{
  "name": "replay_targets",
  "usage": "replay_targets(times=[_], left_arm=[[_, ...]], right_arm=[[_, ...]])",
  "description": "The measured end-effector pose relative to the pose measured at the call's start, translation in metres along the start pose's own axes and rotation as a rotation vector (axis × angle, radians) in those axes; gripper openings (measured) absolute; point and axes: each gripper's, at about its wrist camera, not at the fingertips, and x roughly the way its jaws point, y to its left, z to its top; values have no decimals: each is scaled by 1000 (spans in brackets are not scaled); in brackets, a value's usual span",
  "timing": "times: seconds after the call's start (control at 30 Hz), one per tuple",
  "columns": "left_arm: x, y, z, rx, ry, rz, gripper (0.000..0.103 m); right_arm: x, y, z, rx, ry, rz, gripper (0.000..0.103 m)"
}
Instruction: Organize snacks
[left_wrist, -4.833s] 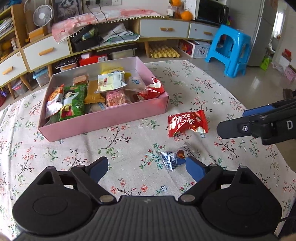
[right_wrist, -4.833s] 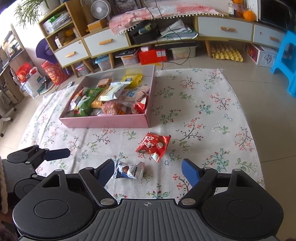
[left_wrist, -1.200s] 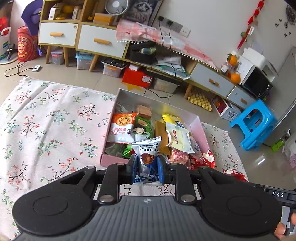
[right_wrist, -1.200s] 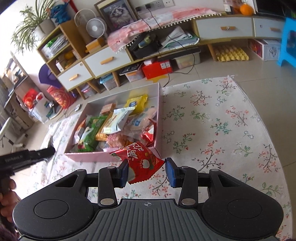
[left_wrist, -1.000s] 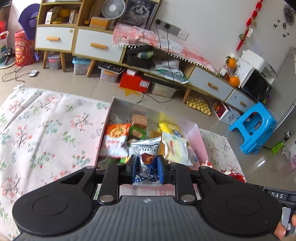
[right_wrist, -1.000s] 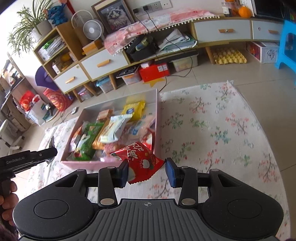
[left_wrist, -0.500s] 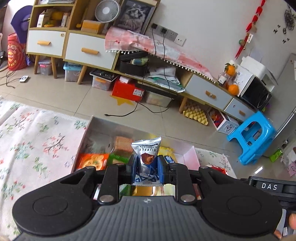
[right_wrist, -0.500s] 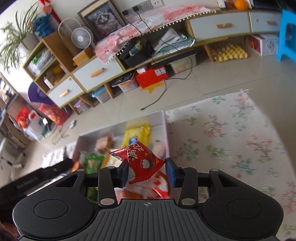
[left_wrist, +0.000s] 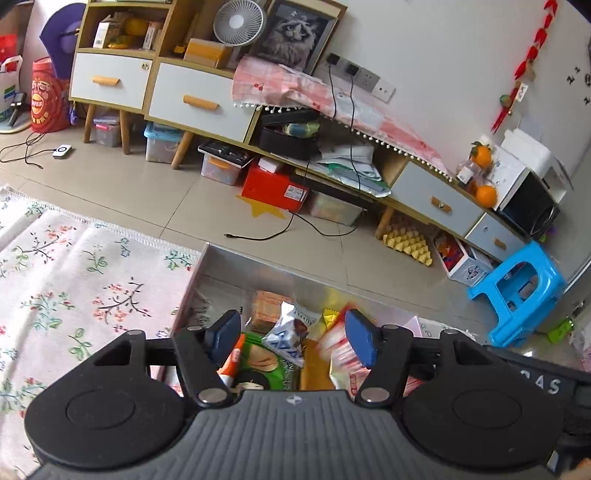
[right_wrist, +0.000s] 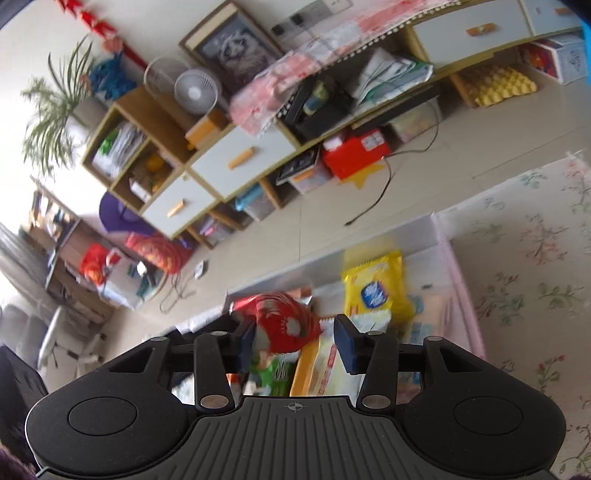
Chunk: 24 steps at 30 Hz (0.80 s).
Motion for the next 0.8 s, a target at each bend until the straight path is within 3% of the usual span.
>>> replay_targets(times=[0.17, 0.37, 0.53, 0.8], left_arm=[[-6, 7, 4, -52, 15, -2, 60], [-20, -4, 4, 3, 10, 33, 66], [-29, -10, -7, 73, 25, 120, 72], [-55, -27, -23, 193, 34, 254, 79]], right_arm=[[-6, -8, 2, 26, 7, -37, 53], [-20, -10, 1, 45, 25, -51, 55], [-34, -1, 1, -2, 73, -132, 55], [-67, 11, -19, -84, 102, -156, 63]])
